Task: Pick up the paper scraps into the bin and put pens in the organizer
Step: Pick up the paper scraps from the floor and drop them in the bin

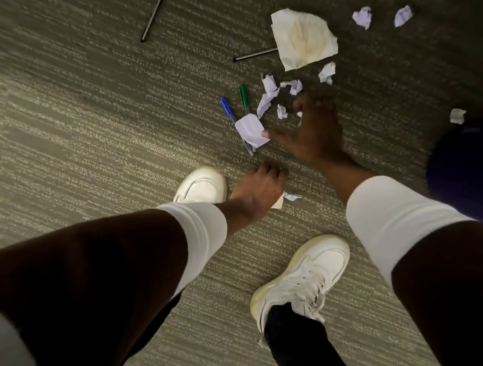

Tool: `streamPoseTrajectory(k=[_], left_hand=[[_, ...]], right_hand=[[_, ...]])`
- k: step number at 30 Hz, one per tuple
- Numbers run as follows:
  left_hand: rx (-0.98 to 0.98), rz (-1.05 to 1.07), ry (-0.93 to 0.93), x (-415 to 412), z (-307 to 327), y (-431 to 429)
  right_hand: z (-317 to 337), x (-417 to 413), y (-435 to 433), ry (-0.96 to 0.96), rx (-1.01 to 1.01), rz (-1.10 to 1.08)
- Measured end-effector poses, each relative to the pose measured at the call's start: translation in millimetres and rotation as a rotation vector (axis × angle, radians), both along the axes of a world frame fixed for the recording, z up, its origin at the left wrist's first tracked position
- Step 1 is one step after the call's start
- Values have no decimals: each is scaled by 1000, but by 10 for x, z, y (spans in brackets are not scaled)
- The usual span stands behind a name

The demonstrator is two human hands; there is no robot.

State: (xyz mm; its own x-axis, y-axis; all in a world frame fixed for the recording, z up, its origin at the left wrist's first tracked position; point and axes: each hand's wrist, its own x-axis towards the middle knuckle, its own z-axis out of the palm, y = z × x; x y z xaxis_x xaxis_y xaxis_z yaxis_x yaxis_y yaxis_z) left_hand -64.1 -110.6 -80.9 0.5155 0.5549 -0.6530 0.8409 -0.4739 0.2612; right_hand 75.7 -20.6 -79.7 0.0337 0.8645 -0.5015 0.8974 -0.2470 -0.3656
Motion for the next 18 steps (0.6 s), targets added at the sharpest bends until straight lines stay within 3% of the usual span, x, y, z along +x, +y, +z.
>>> streamPoseTrajectory(k=[4,9,18], left_hand=[[19,-36,-17,-70,-9,-61],[-37,44,-50,-97,-49,-137],[-151,251,-125,-87,42,-136]], right_hand=[[-31,-319,76,43,5,7],[-57,-664,58,-120,-34,25],[-105,-483,2,73,-7,-143]])
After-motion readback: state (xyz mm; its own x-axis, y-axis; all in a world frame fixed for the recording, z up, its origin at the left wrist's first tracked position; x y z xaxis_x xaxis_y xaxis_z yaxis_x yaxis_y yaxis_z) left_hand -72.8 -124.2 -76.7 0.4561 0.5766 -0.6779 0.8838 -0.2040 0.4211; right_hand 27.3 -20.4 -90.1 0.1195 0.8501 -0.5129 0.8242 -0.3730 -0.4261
